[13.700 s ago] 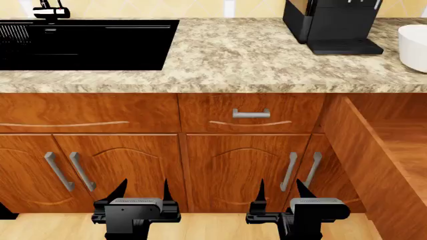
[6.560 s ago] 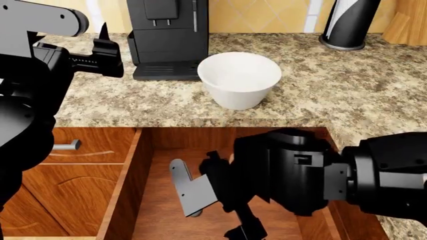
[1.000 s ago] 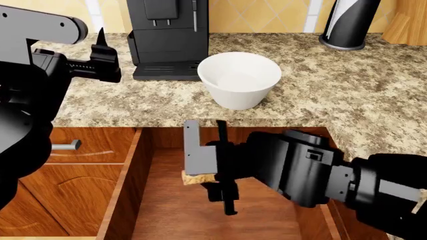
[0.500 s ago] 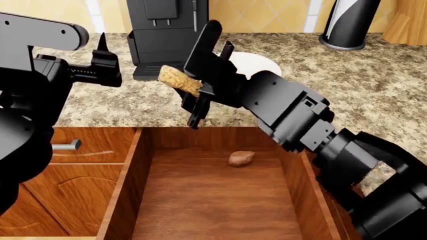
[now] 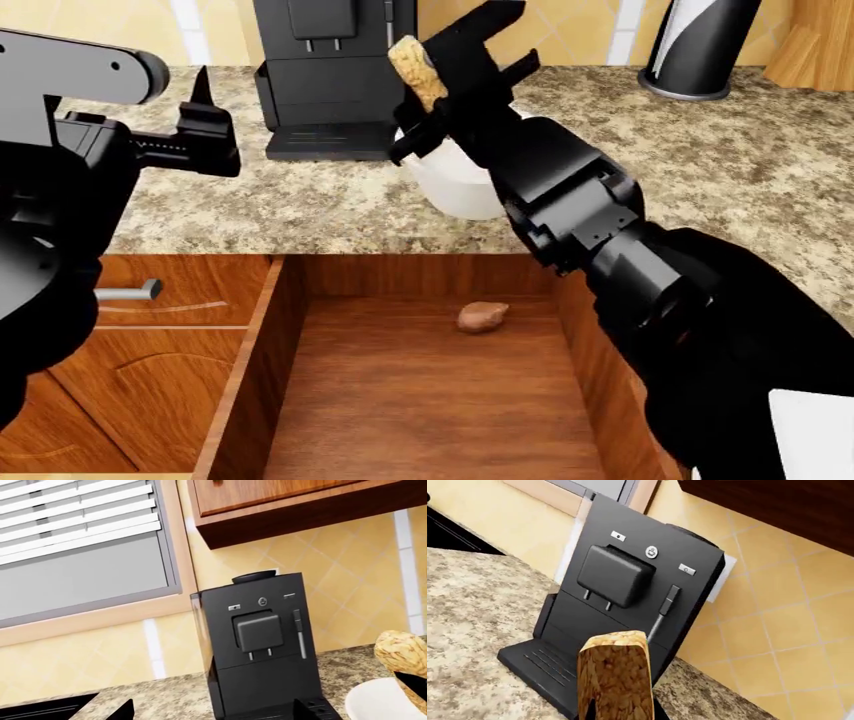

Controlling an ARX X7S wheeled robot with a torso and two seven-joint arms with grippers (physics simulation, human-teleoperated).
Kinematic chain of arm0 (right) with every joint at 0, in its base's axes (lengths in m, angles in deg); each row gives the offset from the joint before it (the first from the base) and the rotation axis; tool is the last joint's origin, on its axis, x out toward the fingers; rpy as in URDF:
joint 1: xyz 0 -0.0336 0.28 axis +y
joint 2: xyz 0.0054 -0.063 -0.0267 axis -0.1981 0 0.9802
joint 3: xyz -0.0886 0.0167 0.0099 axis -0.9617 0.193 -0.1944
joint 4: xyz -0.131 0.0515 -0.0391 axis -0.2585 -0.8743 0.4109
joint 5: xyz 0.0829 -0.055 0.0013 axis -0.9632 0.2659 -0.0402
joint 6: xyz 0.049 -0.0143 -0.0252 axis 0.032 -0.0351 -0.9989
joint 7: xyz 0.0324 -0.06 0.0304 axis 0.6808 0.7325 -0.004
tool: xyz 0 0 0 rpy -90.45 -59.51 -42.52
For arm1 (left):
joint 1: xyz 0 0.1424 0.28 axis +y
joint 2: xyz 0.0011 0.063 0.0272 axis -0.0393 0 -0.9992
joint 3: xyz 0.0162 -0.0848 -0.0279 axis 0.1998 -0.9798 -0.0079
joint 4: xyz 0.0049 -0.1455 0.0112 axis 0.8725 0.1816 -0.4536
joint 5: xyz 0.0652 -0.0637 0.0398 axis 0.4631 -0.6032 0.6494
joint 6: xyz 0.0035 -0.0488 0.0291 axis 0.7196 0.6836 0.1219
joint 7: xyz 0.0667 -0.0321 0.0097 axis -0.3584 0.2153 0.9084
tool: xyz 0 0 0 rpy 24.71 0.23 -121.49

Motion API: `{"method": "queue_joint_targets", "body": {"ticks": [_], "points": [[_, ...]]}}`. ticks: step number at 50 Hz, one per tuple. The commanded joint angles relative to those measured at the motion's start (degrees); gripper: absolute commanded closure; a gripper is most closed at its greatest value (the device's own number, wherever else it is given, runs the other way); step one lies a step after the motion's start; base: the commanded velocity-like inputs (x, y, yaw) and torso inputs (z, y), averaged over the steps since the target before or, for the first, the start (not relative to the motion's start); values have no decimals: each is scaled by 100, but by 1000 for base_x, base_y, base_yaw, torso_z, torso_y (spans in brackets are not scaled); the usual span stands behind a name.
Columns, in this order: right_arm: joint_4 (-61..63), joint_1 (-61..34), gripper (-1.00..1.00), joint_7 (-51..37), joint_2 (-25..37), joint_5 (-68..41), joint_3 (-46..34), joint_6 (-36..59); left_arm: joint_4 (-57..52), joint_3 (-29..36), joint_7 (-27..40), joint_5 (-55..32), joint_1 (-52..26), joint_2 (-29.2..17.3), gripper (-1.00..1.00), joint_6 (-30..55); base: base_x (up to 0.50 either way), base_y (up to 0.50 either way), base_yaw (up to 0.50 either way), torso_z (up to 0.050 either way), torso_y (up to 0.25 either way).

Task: Place the bar in the bowl and close the drawer.

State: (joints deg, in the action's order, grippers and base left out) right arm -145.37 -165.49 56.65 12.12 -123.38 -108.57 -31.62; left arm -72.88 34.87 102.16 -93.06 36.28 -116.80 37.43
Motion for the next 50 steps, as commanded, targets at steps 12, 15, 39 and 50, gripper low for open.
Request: {"method": "queue_joint_targets", "body": {"ticks": [12,15,39,50], "points": [[-441,-372,100,-797,-98,-1109,-422,-216,-328,98,-71,-184,-99,-61,-100,111,0,0,0,0,0],[-448,-403,100,-804,-98,-1156,-432,-241,-407,101,-76,-253,-139,-67,-100,157,0,0,0,0,0],[-498,-667,100,-749,-98,-1401,-466,-186,-936,45,-97,-828,-516,-288,-100,591,0,0,0,0,-38],[-531,-678,100,-753,-98,-1448,-466,-117,-982,84,-65,-866,-589,-301,-100,643,0,0,0,0,-102]]}}
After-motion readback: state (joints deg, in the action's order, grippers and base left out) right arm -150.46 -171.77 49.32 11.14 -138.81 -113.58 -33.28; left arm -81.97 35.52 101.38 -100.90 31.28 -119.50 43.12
